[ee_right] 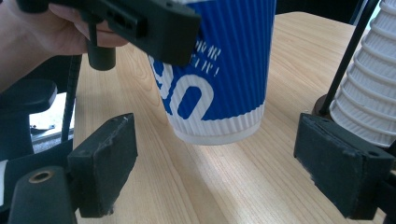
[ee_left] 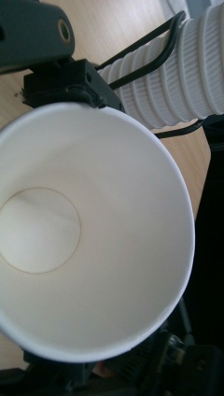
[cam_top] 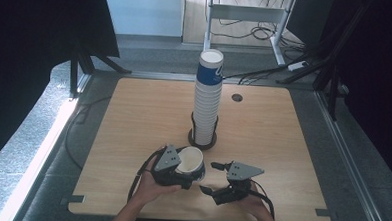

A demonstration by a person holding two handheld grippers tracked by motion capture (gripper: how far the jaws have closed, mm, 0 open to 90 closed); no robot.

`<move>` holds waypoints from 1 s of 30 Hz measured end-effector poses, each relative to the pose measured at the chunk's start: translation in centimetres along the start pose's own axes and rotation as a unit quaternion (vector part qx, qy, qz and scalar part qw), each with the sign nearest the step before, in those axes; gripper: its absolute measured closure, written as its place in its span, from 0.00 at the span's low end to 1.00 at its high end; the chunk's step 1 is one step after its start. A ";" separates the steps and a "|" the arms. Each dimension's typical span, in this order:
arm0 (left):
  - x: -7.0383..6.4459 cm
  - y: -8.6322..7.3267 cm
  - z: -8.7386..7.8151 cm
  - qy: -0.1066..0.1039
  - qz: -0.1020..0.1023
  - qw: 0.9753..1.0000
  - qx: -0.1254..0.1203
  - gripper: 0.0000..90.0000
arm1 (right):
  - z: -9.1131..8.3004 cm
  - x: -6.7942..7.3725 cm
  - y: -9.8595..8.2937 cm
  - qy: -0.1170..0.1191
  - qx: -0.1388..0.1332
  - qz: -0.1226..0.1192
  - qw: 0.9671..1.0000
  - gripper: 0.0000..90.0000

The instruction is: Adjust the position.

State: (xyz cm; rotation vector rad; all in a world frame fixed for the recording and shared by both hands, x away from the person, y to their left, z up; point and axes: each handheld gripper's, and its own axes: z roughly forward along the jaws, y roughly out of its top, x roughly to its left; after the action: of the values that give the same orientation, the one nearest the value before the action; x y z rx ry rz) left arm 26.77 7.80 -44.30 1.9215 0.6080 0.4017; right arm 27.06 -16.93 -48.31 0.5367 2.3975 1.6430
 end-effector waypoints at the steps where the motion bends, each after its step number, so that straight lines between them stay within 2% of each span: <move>1: -0.1 0.1 0.0 0.001 0.007 1.000 0.005 0.16 | 0.0 0.0 0.0 0.000 0.001 -0.001 1.000 0.15; 5: -0.7 0.2 0.2 0.005 0.037 0.999 0.023 0.16 | 0.2 0.2 0.0 0.001 0.000 -0.004 1.000 0.15; 10: -1.4 0.4 0.4 0.009 0.075 0.996 0.046 0.16 | 0.7 0.6 0.0 0.003 0.010 -0.015 1.000 0.15; 19: -1.9 0.4 0.6 -0.002 0.097 0.993 0.062 0.16 | 2.0 1.3 -0.2 0.007 0.022 -0.032 0.999 0.15; 25: -2.4 0.3 1.0 -0.012 0.122 0.989 0.080 0.16 | 2.8 1.6 -0.1 0.006 0.028 -0.039 0.999 0.16; 27: -2.5 0.3 1.1 -0.015 0.126 0.988 0.085 0.16 | 3.1 1.7 -0.1 0.004 0.029 -0.042 0.999 0.19; 30: -2.4 0.2 1.1 -0.020 0.122 0.989 0.084 0.15 | 3.3 1.8 -0.2 -0.002 0.030 -0.051 0.998 0.29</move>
State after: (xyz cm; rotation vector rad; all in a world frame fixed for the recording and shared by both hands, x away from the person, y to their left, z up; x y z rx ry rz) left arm 25.44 5.48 -44.55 2.1700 0.3915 0.4777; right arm 26.49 -13.46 -49.63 0.4188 2.4352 1.5310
